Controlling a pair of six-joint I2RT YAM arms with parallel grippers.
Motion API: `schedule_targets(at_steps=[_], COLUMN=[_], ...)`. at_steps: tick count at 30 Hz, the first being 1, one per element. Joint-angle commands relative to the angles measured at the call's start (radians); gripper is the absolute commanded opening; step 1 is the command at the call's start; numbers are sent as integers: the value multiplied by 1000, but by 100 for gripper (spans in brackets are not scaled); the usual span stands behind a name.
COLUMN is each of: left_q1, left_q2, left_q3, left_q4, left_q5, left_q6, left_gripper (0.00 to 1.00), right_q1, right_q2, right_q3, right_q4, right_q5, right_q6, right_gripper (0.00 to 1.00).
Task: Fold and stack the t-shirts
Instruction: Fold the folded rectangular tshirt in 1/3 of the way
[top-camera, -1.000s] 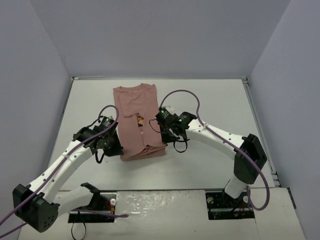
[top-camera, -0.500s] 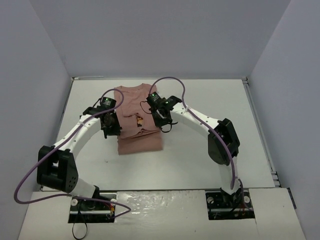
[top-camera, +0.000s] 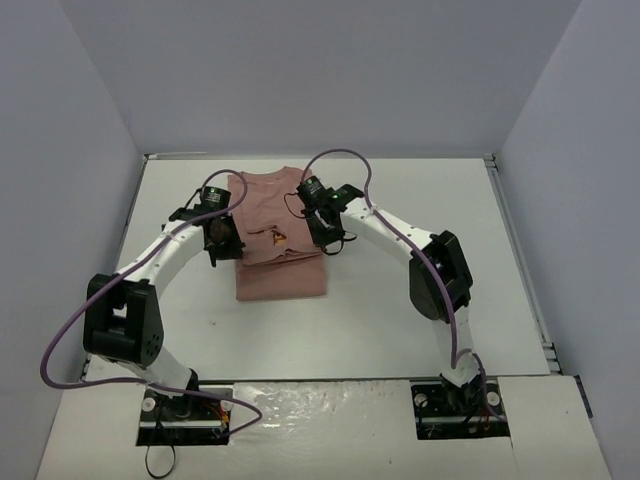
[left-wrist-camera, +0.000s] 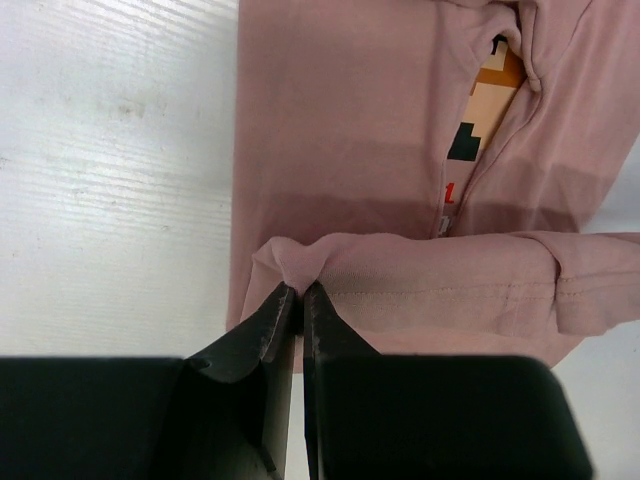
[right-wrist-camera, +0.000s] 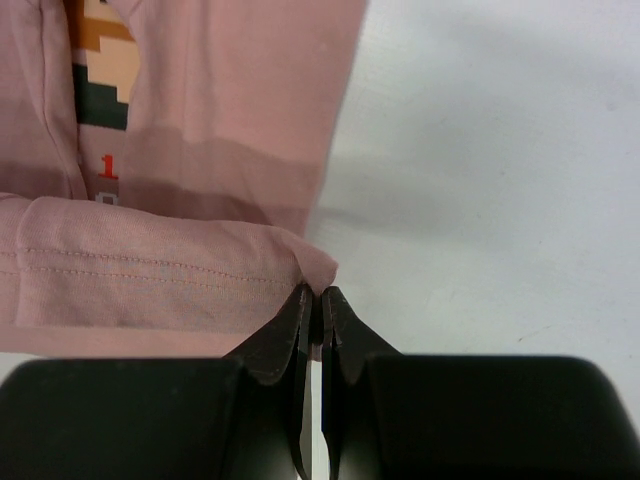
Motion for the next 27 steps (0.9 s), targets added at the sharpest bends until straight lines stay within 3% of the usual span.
schedule_targets(at_steps=[1, 27], left_q1=[27, 79], left_q2=[0, 135], left_q3=[29, 92], left_q4=[39, 70], left_q5=[-43, -58], left_q6=[6, -1], left_gripper=[0, 2], right_q1=[-30, -48], right_q2=[27, 178], right_q3=[68, 236], right_q4=[-31, -30], right_q5=[30, 8], right_q6=[-34, -59], right_gripper=[0, 1])
